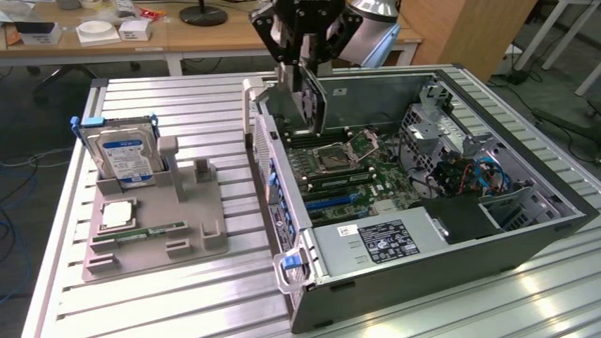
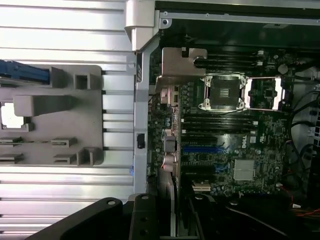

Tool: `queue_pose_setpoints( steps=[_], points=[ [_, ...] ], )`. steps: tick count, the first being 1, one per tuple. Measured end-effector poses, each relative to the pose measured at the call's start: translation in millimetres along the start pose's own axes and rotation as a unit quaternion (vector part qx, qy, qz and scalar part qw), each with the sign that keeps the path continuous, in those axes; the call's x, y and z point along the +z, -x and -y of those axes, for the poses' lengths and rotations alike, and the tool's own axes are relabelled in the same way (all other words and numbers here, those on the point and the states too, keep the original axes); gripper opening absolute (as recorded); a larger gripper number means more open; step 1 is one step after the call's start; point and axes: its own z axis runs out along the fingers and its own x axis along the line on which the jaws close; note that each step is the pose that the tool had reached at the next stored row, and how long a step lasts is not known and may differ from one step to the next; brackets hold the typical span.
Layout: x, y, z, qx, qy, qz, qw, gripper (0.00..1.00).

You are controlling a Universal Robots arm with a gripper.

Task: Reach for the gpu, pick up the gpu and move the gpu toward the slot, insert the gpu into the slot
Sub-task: 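Pick up the gpu and move the gpu toward the slot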

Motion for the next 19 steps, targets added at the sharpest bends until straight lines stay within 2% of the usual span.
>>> queue_pose_setpoints(
  steps=[9, 19],
  points=[
    [7.9, 21.4, -0.3, -0.003, 0.0001, 0.0002, 1.0000, 0.29],
    [12.5, 62.4, -0.3, -0.007, 0.0002, 0.0004, 1.0000, 0.29]
  ],
)
